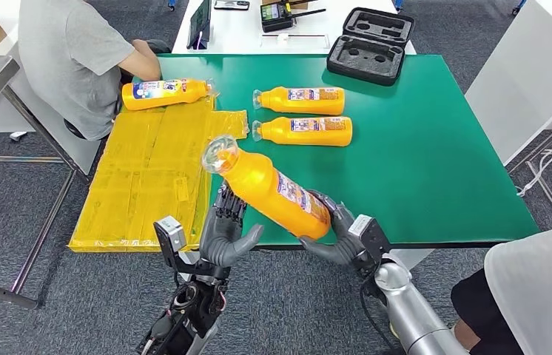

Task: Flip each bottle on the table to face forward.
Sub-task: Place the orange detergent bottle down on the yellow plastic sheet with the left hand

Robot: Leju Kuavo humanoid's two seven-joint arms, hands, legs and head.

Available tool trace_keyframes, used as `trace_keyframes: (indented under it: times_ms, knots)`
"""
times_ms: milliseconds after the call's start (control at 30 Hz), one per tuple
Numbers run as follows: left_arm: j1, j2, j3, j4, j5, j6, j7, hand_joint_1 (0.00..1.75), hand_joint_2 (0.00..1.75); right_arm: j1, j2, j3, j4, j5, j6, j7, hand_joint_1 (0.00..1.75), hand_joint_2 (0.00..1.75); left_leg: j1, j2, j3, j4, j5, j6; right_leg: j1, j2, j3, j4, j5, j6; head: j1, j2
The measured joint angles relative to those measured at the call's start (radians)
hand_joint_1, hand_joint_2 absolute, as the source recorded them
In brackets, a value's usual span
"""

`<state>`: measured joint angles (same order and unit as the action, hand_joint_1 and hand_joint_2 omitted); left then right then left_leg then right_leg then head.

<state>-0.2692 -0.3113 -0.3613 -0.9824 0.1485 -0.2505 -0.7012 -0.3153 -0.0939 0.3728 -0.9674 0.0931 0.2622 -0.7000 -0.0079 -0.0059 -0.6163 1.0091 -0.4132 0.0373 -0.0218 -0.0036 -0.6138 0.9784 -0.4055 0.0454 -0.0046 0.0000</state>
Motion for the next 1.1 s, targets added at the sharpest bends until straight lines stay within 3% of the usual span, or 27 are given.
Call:
trace_keyframes:
  times_ms: [1100]
  knots:
    - [-0.002, 0.000, -0.028, -0.035, -0.003, 0.004, 0.000, 0.00, 1.75, -0.030, 0.051, 0.075, 0.091, -0.026, -0.023, 0.000, 1.75, 1.75, 0.000, 0.000, 0.000, 0.000, 0.000, 0.000, 0.000, 0.000, 0.000, 0.000, 0.000, 0.000, 0.000, 0.000]
